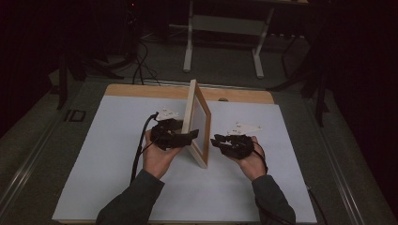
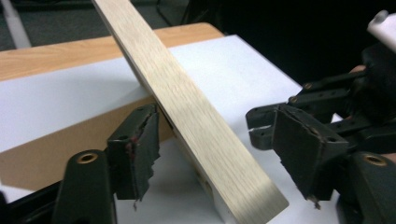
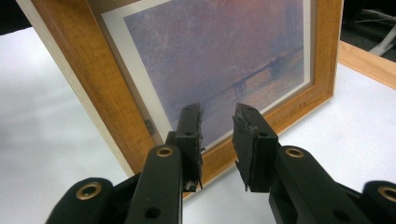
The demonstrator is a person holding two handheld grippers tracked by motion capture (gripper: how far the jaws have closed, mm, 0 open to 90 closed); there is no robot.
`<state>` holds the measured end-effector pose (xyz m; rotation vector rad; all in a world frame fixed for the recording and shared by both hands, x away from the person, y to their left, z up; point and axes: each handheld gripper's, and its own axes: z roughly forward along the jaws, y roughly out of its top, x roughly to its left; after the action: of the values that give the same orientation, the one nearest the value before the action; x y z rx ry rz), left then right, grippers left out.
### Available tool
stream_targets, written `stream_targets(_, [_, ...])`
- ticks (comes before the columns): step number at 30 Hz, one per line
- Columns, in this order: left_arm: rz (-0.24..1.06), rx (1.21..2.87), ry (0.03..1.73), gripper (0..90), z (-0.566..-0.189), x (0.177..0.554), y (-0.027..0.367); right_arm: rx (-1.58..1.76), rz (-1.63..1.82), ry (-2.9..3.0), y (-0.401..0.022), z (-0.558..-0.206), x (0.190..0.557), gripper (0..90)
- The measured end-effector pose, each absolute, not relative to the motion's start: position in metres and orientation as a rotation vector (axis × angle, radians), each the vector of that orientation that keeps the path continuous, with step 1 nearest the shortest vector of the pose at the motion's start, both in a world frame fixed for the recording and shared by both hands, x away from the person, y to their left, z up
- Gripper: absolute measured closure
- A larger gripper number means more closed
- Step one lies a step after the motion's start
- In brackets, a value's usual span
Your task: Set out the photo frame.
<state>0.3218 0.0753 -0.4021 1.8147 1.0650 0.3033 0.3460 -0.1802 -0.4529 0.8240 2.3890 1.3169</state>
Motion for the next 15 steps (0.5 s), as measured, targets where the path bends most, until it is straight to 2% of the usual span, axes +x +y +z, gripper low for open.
stream_targets(8, [0.359,1.852,1.096,45.9,-0.4084,0.317,0.0679,0.838,1.324,2.387,-0.1819,-0.4555,0.3464,71.4])
stream_targets(15, [0.338,1.845,1.11,47.6,-0.4095,0.3163,0.0687,0.836,1.32,2.386,-0.1822,-0.4546,0.3464,71.1])
